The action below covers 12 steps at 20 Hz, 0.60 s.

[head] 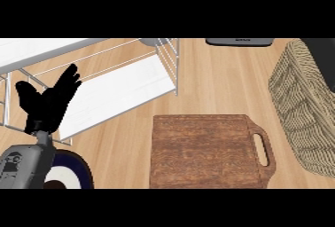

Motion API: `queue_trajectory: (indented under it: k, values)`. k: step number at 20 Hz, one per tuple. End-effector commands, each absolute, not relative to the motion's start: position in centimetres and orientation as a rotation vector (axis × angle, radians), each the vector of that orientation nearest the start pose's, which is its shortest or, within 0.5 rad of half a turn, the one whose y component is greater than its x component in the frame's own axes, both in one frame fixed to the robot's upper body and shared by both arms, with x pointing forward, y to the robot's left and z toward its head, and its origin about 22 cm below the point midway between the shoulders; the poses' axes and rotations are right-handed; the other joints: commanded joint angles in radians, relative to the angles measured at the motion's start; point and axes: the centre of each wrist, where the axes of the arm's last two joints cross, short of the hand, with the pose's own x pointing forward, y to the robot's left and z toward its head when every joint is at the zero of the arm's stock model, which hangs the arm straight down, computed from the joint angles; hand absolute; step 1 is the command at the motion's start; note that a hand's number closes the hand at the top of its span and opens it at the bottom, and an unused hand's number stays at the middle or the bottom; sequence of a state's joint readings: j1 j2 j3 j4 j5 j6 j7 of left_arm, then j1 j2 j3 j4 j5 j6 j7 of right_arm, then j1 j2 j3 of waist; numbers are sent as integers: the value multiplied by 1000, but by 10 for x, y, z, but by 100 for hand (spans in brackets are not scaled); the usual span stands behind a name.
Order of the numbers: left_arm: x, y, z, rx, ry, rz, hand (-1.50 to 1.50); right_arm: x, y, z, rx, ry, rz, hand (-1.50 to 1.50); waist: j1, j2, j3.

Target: Pick the croissant from the cutting board and place it in the basket

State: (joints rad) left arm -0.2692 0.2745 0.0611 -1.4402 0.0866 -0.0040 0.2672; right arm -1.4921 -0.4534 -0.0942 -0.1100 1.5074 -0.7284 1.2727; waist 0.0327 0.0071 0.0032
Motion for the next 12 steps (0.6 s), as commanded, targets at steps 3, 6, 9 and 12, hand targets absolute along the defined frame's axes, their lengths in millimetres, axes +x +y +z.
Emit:
queue_trajectory:
  k: [3,6,9,12]
  values:
    - [291,309,41,193,-1385,-85,0,484,-253,222,-1813,-709,-456,150,-23,-6,-5]
    - [290,305,37,201,-1376,-78,0,483,-250,205,-1779,-755,-482,150,-43,-14,-5]
    - [292,311,48,220,-1389,-78,0,477,-266,178,-1786,-738,-491,150,-29,-7,-4]
    - [283,321,37,206,-1367,-55,0,473,-277,164,-1781,-758,-530,150,-39,-12,-5]
